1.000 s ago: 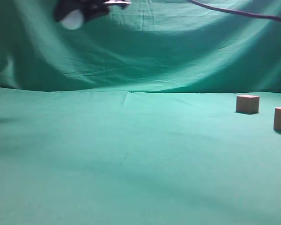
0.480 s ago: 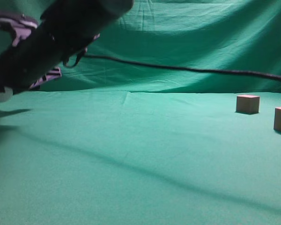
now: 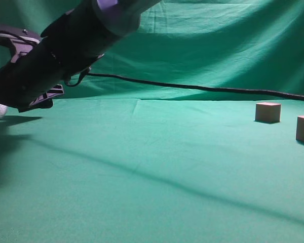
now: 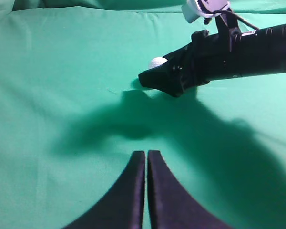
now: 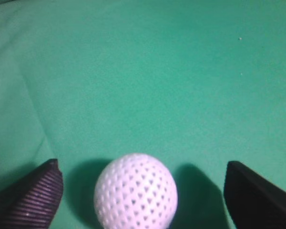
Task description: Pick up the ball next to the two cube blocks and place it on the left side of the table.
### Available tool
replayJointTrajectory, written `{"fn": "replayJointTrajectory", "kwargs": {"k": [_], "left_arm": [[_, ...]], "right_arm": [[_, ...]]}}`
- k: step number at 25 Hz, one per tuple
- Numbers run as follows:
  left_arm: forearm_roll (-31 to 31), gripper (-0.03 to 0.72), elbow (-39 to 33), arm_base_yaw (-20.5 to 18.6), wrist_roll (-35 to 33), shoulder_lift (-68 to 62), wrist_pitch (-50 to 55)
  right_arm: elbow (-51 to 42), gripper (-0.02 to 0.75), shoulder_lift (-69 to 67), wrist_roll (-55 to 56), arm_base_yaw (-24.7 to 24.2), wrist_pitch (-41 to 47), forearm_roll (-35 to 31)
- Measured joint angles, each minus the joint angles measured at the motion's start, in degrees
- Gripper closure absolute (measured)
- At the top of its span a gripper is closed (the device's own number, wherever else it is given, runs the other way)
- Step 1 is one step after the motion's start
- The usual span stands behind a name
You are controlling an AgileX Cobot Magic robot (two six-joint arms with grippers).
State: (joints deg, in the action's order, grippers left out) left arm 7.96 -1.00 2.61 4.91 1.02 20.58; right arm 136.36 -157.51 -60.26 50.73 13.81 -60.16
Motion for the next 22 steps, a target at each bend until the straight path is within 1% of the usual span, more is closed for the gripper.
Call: {"fn": "replayJointTrajectory", "kwargs": {"k": [2,4,6,7,9,10,11,13,14,16,18,20,22], "left_arm": [[0.00,0.688,0.00,0.00,0.00,0.00,0.00],[0.00,0.688,0.00,0.00,0.00,0.00,0.00],[0.00,0.688,0.00,0.00,0.00,0.00,0.00],[0.00,0.688,0.00,0.00,0.00,0.00,0.00],[0.00,0.688,0.00,0.00,0.00,0.00,0.00],[0.00,0.688,0.00,0.00,0.00,0.00,0.00],[0.00,0.688,0.00,0.00,0.00,0.00,0.00],[0.00,0.688,0.00,0.00,0.00,0.00,0.00],[0.00,0.688,0.00,0.00,0.00,0.00,0.00],[0.00,0.688,0.00,0.00,0.00,0.00,0.00],[0.00,0.688,0.00,0.00,0.00,0.00,0.00],[0.00,0.688,0.00,0.00,0.00,0.00,0.00],[0.00,0.688,0.00,0.00,0.00,0.00,0.00]], "right_arm": [[0.00,0.125,0.96,0.00,0.00,1.19,0.00],[0.00,0.125,3.47,0.00,-0.39,4.59,0.00],[0.00,0.240,7.26,1.99,-1.68,11.59,0.35],[0.00,0.318,9.78,4.38,-2.55,14.97,0.43],[0.20,0.497,14.43,13.52,-4.50,22.95,2.00],[0.33,0.594,16.90,18.96,-5.71,26.30,3.83],[0.43,0.653,19.31,23.19,-6.73,30.45,5.92],[0.46,0.738,23.39,30.57,-8.90,38.86,12.71],[0.46,0.738,25.51,32.79,-9.75,42.34,16.20],[0.46,0.738,29.31,38.02,-10.41,50.43,25.81],[0.46,0.738,33.40,42.73,-10.46,55.85,34.56],[0.46,0.738,37.17,47.72,-10.46,57.96,42.22],[0.46,0.738,41.58,51.10,-10.57,58.47,47.13]]}}
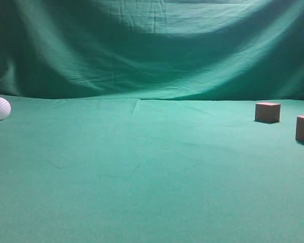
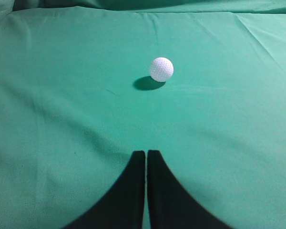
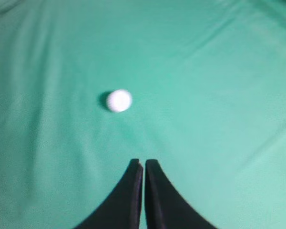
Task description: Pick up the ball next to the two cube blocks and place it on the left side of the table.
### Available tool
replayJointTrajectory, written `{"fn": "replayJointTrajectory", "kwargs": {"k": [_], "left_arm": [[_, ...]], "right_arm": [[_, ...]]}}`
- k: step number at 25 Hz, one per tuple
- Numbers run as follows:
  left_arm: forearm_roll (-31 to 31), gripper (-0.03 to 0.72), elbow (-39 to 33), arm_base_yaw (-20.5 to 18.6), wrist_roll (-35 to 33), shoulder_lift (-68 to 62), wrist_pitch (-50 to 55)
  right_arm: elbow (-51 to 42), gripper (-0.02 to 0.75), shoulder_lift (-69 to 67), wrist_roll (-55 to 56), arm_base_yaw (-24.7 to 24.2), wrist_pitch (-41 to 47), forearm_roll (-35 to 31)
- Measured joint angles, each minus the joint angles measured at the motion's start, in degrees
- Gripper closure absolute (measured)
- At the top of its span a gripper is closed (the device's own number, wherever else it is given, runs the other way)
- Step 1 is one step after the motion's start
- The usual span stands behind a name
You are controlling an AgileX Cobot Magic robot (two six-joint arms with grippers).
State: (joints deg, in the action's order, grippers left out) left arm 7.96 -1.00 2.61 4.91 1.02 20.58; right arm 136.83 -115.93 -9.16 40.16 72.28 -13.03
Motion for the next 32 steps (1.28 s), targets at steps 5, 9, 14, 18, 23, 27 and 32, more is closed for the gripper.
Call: {"fn": "replayJointTrajectory", "kwargs": {"k": [5,9,14,18,23,27,32], "left_arm": [[0.00,0.688,0.00,0.00,0.00,0.00,0.00],[0.00,0.688,0.00,0.00,0.00,0.00,0.00],[0.00,0.688,0.00,0.00,0.00,0.00,0.00],[0.00,0.688,0.00,0.00,0.00,0.00,0.00],[0.00,0.688,0.00,0.00,0.00,0.00,0.00],[0.00,0.688,0.00,0.00,0.00,0.00,0.00],[0.00,0.688,0.00,0.00,0.00,0.00,0.00]], "right_arm": [[-2.12,0.738,11.28,2.03,-0.15,0.44,4.47],[-14.64,0.738,22.14,4.31,-0.15,0.57,7.10],[-37.10,0.738,35.31,7.00,-0.15,-0.59,8.15],[-54.53,0.738,46.39,8.79,-0.15,-10.41,8.15],[-74.76,0.738,59.19,9.49,-0.15,-23.30,5.93],[-84.85,0.738,67.53,9.49,-0.15,-24.76,5.47],[-96.12,0.738,76.56,10.88,-0.15,-28.36,5.14]]}}
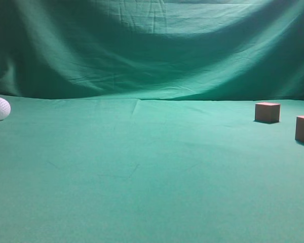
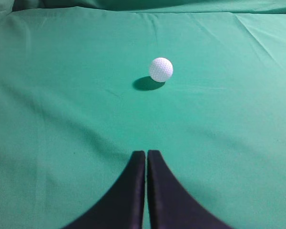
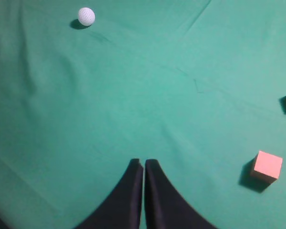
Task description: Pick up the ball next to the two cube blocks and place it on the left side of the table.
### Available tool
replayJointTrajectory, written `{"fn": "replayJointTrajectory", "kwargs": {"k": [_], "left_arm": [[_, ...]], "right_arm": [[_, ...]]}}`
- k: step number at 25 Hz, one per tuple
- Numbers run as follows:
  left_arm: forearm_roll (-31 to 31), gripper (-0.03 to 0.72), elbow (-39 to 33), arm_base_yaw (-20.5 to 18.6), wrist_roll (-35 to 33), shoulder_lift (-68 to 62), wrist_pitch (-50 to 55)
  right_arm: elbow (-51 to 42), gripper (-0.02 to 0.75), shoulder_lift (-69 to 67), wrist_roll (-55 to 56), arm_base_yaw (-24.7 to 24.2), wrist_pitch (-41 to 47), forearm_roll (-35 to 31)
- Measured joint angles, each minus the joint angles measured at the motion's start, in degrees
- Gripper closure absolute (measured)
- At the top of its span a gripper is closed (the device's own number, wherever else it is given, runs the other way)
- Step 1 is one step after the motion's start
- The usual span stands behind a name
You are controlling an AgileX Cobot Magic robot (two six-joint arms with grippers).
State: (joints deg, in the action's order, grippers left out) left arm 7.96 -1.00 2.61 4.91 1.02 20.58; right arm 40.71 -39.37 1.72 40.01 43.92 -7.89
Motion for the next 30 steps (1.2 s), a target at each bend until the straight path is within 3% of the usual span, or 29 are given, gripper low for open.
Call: {"fn": "replayJointTrajectory", "kwargs": {"k": [9,14,21,24,30], "left_arm": [[0.00,0.688,0.00,0.00,0.00,0.00,0.00],[0.00,0.688,0.00,0.00,0.00,0.00,0.00],[0.00,0.688,0.00,0.00,0.00,0.00,0.00],[0.00,0.688,0.00,0.00,0.00,0.00,0.00],[0.00,0.688,0.00,0.00,0.00,0.00,0.00]], "right_arm": [[-17.68,0.738,16.12,-0.22,-0.70,-17.73,5.56],[-27.29,0.738,25.55,-0.22,-10.88,-23.90,6.42],[-38.21,0.738,37.47,-0.11,-25.63,-24.70,6.42],[-41.68,0.738,39.69,0.49,-28.76,-24.84,6.22],[-42.22,0.738,39.94,1.73,-30.18,-21.45,6.01]]}}
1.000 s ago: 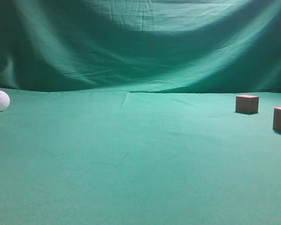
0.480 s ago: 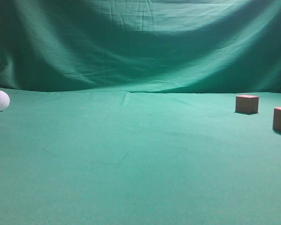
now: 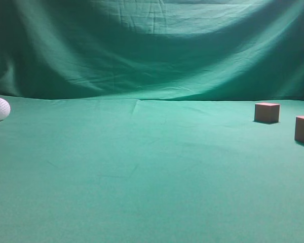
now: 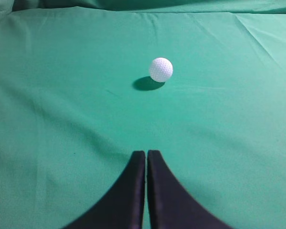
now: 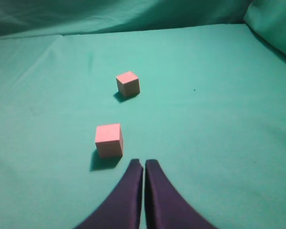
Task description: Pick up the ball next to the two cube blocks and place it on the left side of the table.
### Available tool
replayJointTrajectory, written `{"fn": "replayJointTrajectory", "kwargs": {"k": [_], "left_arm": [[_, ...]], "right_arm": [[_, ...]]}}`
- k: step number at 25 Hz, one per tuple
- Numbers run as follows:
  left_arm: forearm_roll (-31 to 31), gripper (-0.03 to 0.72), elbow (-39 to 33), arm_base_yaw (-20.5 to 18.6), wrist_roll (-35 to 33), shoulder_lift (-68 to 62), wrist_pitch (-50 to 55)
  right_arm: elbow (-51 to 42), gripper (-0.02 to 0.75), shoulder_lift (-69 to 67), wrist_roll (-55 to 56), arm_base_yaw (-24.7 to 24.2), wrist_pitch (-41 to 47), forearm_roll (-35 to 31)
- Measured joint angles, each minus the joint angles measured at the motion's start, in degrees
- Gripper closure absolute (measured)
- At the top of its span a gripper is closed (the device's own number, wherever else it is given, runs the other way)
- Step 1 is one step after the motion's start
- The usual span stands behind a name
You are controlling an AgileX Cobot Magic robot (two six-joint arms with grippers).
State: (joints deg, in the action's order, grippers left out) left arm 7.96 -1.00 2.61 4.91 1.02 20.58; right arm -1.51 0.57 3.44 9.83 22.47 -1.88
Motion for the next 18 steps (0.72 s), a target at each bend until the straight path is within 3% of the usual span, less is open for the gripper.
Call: {"fn": "replayJointTrajectory", "kwargs": {"k": [18], "left_arm": [[0.00,0.688,0.00,0.00,0.00,0.00,0.00]], "right_arm": [[0.00,0.738,0.00,-0.45,-0.10,0.12,0.00]]}}
